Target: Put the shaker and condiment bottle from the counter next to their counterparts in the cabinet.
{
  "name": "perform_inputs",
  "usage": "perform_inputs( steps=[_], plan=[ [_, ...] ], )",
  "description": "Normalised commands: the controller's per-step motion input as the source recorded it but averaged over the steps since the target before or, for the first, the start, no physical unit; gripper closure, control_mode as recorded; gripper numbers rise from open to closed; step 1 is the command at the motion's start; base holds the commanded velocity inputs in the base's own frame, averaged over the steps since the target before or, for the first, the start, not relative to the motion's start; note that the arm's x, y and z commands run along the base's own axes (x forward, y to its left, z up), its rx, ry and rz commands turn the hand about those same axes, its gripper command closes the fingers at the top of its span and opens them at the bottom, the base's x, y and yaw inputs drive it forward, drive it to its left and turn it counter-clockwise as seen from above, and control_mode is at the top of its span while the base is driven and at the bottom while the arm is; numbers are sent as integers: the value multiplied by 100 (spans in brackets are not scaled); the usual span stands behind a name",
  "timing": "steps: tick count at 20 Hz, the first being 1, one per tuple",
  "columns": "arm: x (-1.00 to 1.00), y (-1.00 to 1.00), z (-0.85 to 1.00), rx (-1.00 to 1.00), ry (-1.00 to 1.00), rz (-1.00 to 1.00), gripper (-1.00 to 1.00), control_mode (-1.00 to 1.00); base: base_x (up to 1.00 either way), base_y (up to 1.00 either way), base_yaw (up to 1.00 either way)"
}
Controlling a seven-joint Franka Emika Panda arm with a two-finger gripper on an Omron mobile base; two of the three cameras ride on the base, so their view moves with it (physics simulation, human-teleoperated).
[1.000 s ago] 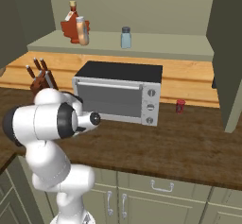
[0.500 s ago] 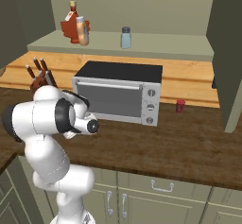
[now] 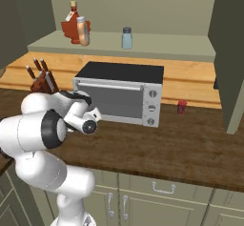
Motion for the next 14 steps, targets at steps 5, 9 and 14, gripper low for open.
perform_inputs(
  steps=[5, 9, 14],
  plan=[
    [-12, -30, 91, 0, -25, -22, 100, -100, 0, 0, 0],
    [-19, -40, 98, 0, -14, -17, 100, -100, 0, 0, 0],
    [-36, -54, 100, 9, -1, -20, 100, -100, 0, 0, 0]
  ],
)
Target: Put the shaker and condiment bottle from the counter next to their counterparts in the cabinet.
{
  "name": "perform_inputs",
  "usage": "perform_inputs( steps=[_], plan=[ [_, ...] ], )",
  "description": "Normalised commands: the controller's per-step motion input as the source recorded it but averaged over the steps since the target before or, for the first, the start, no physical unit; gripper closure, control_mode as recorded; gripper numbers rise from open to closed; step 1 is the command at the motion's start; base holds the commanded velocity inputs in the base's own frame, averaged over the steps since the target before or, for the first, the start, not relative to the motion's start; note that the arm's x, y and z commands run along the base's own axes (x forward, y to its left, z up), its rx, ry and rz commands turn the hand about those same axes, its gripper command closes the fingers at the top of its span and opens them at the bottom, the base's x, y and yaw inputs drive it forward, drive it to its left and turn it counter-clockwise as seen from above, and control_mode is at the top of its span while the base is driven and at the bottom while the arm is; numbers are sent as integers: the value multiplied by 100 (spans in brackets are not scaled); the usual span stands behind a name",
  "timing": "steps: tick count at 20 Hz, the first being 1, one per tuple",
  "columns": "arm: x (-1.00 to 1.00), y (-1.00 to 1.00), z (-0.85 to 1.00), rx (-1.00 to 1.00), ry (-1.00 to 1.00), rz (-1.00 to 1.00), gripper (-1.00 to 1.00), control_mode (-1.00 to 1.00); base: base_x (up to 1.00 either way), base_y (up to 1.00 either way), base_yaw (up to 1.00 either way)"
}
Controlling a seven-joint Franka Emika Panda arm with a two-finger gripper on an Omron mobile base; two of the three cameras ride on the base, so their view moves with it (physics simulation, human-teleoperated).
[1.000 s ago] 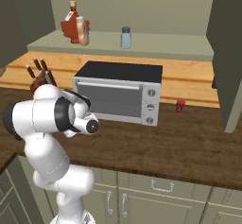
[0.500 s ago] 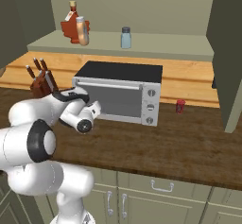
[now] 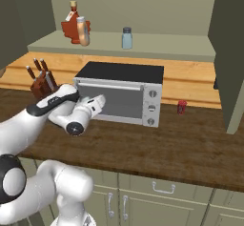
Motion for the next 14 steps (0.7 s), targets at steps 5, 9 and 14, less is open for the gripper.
perform_inputs(
  steps=[5, 9, 14],
  plan=[
    [-53, -68, 100, 19, 0, -24, 100, -100, 0, 0, 0],
    [-67, -64, 100, 23, 0, -20, 100, -100, 0, 0, 0],
    [-63, -55, 100, 23, 0, -10, 100, -100, 0, 0, 0]
  ],
)
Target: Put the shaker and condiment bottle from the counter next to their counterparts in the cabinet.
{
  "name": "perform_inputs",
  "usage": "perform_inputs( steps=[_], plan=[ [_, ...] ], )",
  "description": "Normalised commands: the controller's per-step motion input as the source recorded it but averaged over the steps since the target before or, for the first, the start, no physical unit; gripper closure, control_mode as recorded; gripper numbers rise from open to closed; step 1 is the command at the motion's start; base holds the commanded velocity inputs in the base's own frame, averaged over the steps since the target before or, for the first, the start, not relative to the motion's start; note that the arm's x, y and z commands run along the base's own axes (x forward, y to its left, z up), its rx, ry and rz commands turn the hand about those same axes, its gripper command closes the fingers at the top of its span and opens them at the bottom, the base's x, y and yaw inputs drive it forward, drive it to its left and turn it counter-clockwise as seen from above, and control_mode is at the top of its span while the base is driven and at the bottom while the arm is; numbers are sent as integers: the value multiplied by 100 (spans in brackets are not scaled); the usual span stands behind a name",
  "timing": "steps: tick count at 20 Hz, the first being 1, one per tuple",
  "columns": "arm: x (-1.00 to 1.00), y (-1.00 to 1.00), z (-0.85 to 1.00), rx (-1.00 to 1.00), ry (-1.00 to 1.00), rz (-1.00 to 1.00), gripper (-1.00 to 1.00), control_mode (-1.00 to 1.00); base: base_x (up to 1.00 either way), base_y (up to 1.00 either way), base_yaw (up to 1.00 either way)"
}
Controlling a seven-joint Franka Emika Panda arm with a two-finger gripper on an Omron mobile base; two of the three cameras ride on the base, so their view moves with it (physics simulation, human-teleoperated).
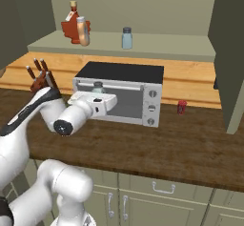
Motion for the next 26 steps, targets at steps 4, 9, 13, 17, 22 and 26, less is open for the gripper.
perform_inputs(
  steps=[4, 9, 13, 17, 22, 26],
  plan=[
    [-40, -39, 100, 21, 7, -7, 100, -100, 0, 0, 0],
    [-33, -13, 100, 17, 9, -2, 100, -100, 0, 0, 0],
    [-17, 20, 49, 1, 2, 2, 100, -100, 0, 0, 0],
    [-7, 17, 18, -4, 0, 2, 100, -100, 0, 0, 0],
    [-18, -35, 83, 4, 0, -8, 100, -100, 0, 0, 0],
    [-26, -32, 78, 7, -1, -4, 100, -100, 0, 0, 0]
  ],
)
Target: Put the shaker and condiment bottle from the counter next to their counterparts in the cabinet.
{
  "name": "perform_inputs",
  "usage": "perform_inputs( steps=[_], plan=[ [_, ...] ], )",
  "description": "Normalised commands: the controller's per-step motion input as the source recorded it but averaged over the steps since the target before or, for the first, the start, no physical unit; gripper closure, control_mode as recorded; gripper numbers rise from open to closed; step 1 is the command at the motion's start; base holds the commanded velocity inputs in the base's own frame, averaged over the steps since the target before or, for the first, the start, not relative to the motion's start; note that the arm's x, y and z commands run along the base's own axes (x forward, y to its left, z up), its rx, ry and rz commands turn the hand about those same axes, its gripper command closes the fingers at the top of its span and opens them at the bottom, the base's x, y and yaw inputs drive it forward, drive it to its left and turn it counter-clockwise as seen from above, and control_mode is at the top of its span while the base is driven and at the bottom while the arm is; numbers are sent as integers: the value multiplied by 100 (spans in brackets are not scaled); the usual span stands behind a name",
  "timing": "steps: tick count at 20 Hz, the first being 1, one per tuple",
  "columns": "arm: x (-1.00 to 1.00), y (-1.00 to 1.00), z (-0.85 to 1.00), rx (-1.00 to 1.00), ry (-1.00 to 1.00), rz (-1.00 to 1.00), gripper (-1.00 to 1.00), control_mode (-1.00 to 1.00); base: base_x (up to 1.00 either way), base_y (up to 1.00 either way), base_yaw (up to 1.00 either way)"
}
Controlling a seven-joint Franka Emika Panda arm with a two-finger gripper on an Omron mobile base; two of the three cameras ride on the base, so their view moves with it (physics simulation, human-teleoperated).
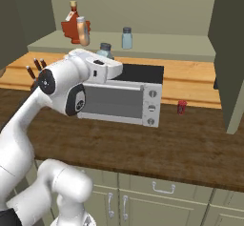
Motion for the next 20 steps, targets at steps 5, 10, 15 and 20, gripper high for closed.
perform_inputs(
  steps=[5, 10, 15, 20],
  plan=[
    [7, -2, 57, 0, -3, 3, 100, -100, 0, 0, 0],
    [43, 1, -14, -2, 0, 23, 100, -100, 0, 0, 0],
    [69, 2, -14, -1, 0, 13, 100, -100, 0, 0, 0],
    [58, 0, 0, -2, -1, 0, 100, -100, 0, 0, 0]
  ],
)
